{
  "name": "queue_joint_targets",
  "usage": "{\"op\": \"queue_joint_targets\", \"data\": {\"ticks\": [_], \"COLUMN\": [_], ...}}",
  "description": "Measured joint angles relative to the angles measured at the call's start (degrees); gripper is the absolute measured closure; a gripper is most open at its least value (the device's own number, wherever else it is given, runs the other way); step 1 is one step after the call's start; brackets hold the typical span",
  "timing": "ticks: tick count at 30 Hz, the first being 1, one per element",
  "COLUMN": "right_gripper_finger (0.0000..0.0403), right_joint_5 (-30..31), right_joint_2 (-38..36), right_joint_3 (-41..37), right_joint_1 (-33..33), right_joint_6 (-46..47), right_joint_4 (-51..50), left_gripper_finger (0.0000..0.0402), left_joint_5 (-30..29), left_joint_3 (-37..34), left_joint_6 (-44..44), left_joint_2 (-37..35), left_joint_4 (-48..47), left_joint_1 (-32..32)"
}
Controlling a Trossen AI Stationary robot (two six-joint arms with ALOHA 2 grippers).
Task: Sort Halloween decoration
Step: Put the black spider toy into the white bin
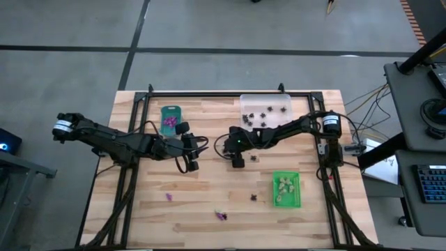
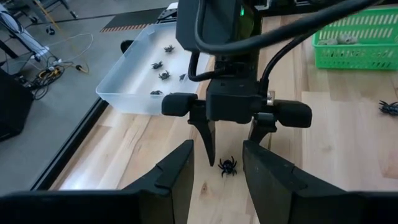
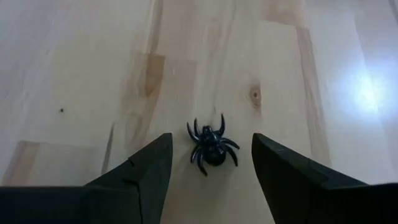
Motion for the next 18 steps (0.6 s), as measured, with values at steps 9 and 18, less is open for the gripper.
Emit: {"op": "queue_joint_targets", "data": {"ticks": [9,18], "right_gripper_finger": [0.0191,0.023], "right_joint_5": [-0.8,-0.8], "right_joint_2": [3.4,2.7], "right_joint_3": [0.9,0.9], "right_joint_1": [-0.2,-0.2], "right_joint_6": [0.1,0.0], "right_joint_4": [1.3,0.8], "left_gripper_finger": [0.0281,0.0281], "left_joint_5": [0.0,0.0], "left_joint_3": [0.0,0.0], "left_joint_6": [-0.1,-0.2], "left_joint_2": [0.0,0.0], "left_joint_4": [0.5,0.6], "left_joint_1": [0.0,0.0]}}
